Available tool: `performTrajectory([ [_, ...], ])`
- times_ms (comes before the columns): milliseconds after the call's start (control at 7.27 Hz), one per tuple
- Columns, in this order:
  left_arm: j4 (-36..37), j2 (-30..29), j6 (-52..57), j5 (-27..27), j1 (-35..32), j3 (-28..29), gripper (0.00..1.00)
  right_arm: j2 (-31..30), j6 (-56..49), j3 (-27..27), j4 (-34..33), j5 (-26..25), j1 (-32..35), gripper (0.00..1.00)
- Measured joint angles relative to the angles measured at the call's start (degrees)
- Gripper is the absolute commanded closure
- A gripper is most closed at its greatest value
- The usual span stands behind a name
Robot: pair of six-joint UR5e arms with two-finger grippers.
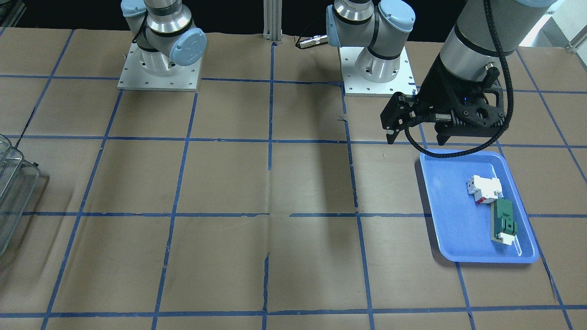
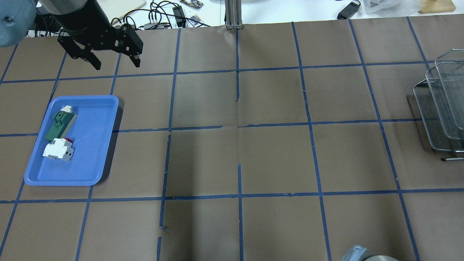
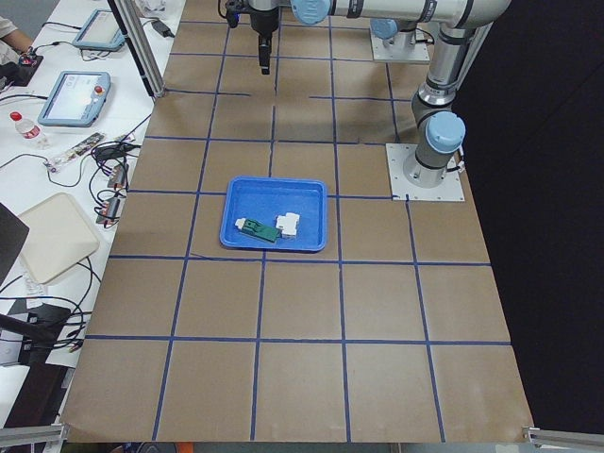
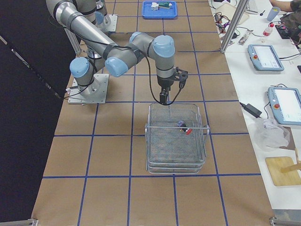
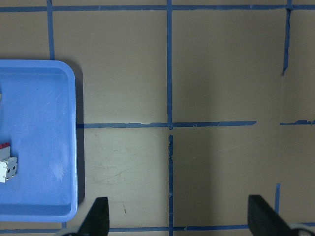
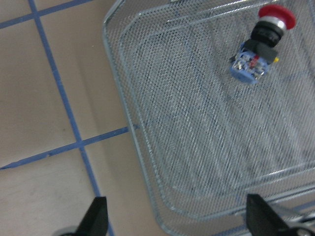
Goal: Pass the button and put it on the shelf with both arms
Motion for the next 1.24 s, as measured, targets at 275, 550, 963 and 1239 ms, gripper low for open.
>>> performTrajectory([
  [275, 0.0, 0.0, 0.0, 0.0, 0.0, 0.0, 0.00, -5.0, 14.1, 0.0, 9.7, 0.7, 7.9, 0.00],
  [550, 0.0, 0.0, 0.0, 0.0, 0.0, 0.0, 0.00, -8.5, 23.3, 0.1, 14.5, 0.2, 18.8, 0.00],
  [963, 0.0, 0.0, 0.0, 0.0, 0.0, 0.0, 0.00, -9.0, 27.3, 0.7, 15.3, -0.3, 34.9, 0.00],
  [1239, 0.0, 0.0, 0.0, 0.0, 0.0, 0.0, 0.00, -9.3, 28.8, 2.6, 15.3, -1.3, 39.1, 0.00],
])
